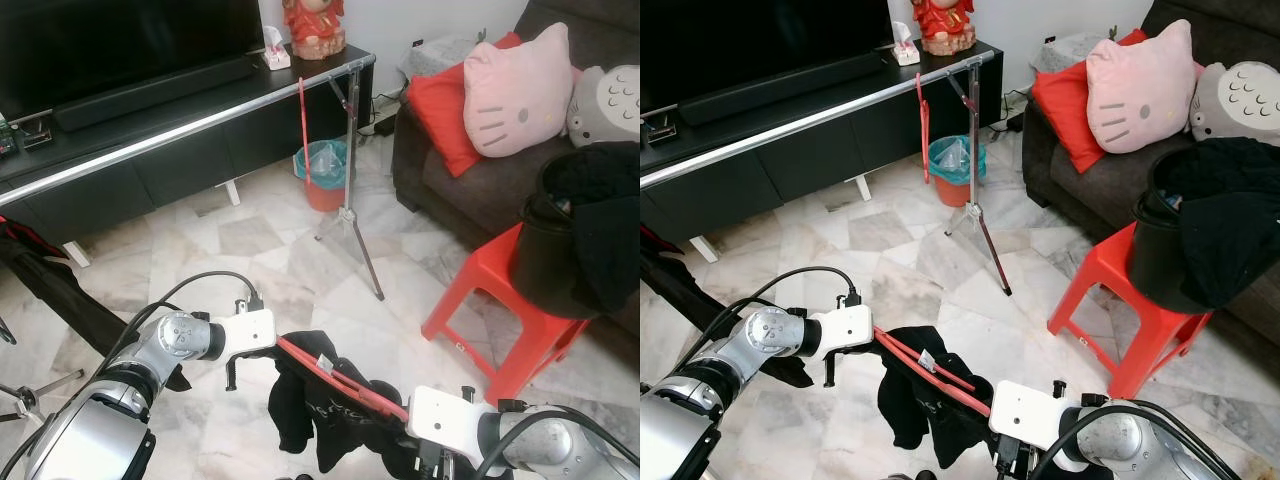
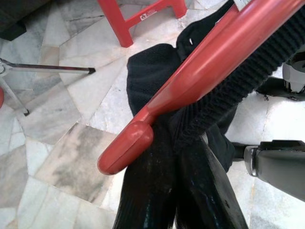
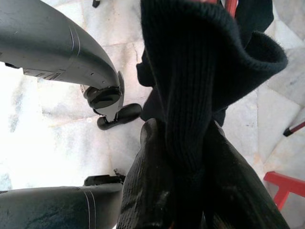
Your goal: Hang hanger
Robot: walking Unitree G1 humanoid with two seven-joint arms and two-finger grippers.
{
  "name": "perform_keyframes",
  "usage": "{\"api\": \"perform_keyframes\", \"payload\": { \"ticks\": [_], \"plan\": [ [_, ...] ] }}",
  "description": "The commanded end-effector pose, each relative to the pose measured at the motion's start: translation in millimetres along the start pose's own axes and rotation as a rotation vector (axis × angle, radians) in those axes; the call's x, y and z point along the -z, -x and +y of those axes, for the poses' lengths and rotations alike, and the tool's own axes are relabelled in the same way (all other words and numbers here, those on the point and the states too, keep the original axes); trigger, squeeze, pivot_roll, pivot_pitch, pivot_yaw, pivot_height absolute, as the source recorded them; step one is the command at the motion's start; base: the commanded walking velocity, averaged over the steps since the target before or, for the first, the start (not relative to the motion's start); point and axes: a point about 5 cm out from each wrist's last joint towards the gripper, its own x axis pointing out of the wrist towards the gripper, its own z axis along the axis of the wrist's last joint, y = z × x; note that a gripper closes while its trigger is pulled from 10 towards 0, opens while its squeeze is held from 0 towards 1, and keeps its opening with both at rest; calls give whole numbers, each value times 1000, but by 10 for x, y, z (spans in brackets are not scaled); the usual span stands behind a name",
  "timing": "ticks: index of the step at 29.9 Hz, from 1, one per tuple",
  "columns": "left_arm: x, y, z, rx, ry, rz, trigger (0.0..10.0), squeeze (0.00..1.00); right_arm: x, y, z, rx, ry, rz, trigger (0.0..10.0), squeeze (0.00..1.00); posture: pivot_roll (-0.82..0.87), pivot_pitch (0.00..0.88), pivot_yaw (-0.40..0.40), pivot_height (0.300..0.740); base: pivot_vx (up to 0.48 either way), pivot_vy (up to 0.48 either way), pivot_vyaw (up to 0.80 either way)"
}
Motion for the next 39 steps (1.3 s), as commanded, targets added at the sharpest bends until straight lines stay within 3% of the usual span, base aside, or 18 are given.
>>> {"api": "perform_keyframes", "payload": {
  "ticks": [1, 20, 22, 23, 25, 39],
  "plan": [
    [-3, 262, 281, -152, 8, -21, 10000, 0, 343, -90, 225, -126, -80, 182, 10000, 0, -13, 64, 110, 740, 0, 0, 0],
    [-3, 262, 281, -152, 8, -21, 10000, 0, 343, -90, 225, -126, -80, 182, 10000, 0, -13, 64, 110, 740, 0, 0, 0],
    [9, 207, 203, -186, 4, -42, 10000, 0, -8, -141, -16, 56, -203, -147, 10000, 0, -16, 64, 106, 740, 0, 0, 0],
    [9, 207, 203, -186, 4, -42, 10000, 0, -8, -141, -16, 56, -203, -147, 10000, 0, -16, 64, 106, 740, 0, 0, 0],
    [19, 176, 156, -193, -2, -45, 10000, 0, -124, -109, -159, 156, -291, -295, 10000, 0, -16, 64, 106, 740, 0, 0, 0],
    [11, 153, 131, -185, 10, -59, 10000, 0, -136, -107, -172, 154, -288, -336, 10000, 0, -19, 62, 103, 740, 0, 0, 0]
  ]
}}
